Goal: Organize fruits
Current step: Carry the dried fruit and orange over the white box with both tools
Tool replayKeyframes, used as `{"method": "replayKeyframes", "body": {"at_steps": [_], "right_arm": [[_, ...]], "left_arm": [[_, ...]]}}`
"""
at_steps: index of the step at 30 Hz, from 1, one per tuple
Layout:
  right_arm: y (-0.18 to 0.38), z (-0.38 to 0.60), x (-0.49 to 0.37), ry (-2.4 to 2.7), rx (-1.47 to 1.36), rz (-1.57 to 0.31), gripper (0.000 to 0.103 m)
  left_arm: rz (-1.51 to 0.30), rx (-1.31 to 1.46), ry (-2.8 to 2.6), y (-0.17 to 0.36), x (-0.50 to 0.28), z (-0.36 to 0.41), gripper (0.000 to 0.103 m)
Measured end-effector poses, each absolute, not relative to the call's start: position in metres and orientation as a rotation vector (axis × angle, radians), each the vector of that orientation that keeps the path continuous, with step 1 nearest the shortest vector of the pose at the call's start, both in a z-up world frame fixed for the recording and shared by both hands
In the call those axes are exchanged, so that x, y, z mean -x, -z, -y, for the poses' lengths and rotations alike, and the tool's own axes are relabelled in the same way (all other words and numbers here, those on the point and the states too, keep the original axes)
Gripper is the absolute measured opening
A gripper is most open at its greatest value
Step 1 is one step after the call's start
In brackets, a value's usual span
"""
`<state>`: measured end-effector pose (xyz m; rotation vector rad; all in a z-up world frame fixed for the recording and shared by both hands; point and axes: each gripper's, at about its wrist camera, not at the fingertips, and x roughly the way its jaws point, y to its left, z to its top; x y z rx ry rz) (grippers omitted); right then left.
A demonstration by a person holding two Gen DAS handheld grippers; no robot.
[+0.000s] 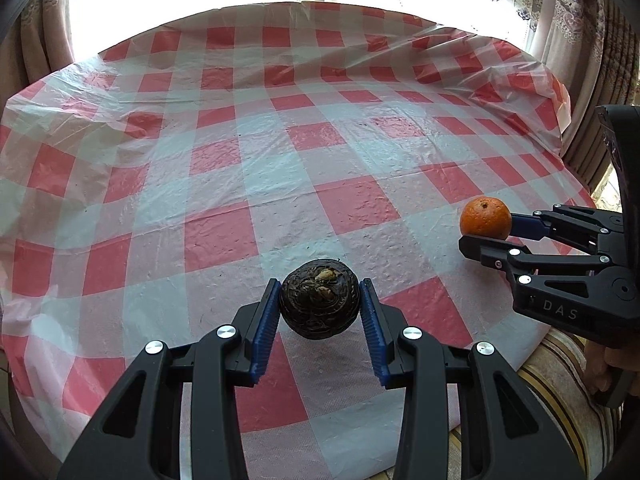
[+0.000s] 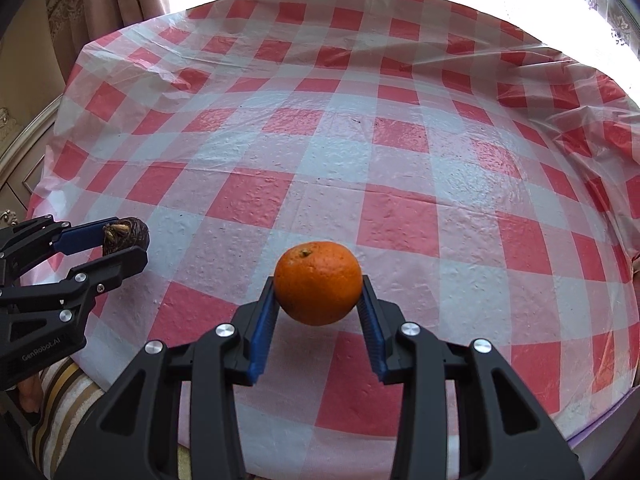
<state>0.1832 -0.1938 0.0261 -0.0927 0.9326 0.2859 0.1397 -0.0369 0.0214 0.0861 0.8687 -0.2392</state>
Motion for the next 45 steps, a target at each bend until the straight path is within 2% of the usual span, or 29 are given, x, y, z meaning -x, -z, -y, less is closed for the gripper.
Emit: {"method": "replayKeyframes", "body": {"at_steps": [26, 45], "right_arm": [[-0.039, 0.294, -0.105, -0.171, 0.038, -0.906, 0.04], [-0.037, 0.393, -0.045, 0.001, -0.015, -0.906, 0.04]], "left_arm": [[-0.814, -0.292, 0.375, -0.06, -0.108, 0.115, 0.038], [-0.808, -0.559, 0.624, -0.067, -0.07, 0.231, 0.038]]}}
